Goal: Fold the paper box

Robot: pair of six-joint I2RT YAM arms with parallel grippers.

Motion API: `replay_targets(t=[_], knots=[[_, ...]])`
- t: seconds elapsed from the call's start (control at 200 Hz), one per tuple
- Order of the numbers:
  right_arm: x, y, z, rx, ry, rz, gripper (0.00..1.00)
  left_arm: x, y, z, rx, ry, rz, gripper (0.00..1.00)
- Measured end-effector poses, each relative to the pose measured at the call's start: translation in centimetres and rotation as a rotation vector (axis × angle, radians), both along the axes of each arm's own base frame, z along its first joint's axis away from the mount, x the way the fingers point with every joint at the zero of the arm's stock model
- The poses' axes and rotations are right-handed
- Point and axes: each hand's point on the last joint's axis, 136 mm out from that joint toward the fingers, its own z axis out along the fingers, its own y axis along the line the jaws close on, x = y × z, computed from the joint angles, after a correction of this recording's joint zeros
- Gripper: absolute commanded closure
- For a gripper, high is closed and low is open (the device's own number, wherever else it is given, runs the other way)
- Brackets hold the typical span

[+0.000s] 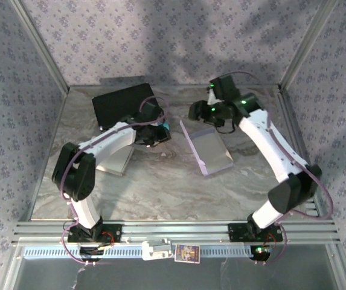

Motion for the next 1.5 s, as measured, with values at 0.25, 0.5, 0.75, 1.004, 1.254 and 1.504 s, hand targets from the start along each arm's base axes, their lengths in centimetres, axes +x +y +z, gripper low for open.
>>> replay_targets(t=[0.25,0.5,0.75,1.004,1.254,1.504], knots=[[-2.6,2.7,-7.4,-0.24,0.162,0.236,0.52,-1.0,4.6,4.3,-0.025,-0.08,0.087,0.65],[-2.7,2.5,-8.6,-0.276,0.211,0.211,0.85,-2.9,6.0,4.7,-0.016,-0.075,0.094,0.65],[-1.0,1.9,-7.9,-0.206,0.249,-0.084,1.0,-3.7,7.1,4.9,0.013,-0.068,0.1,0.65],[0.6,-0.5,-5.4,0.006,0.258,-0.653,1.0,-5.0,8.9,6.4,0.031,-0.085,0.096,0.65],[1.6,-1.0,-4.0,0.227,0.344,-1.105,1.0,-7.0,9.8,7.6,0.041,-0.094,0.041,0.64],[2.2,0.9,-7.9,0.263,0.427,-1.279,0.93,-7.3,10.5,6.3,0.074,-0.065,-0.038,0.62]])
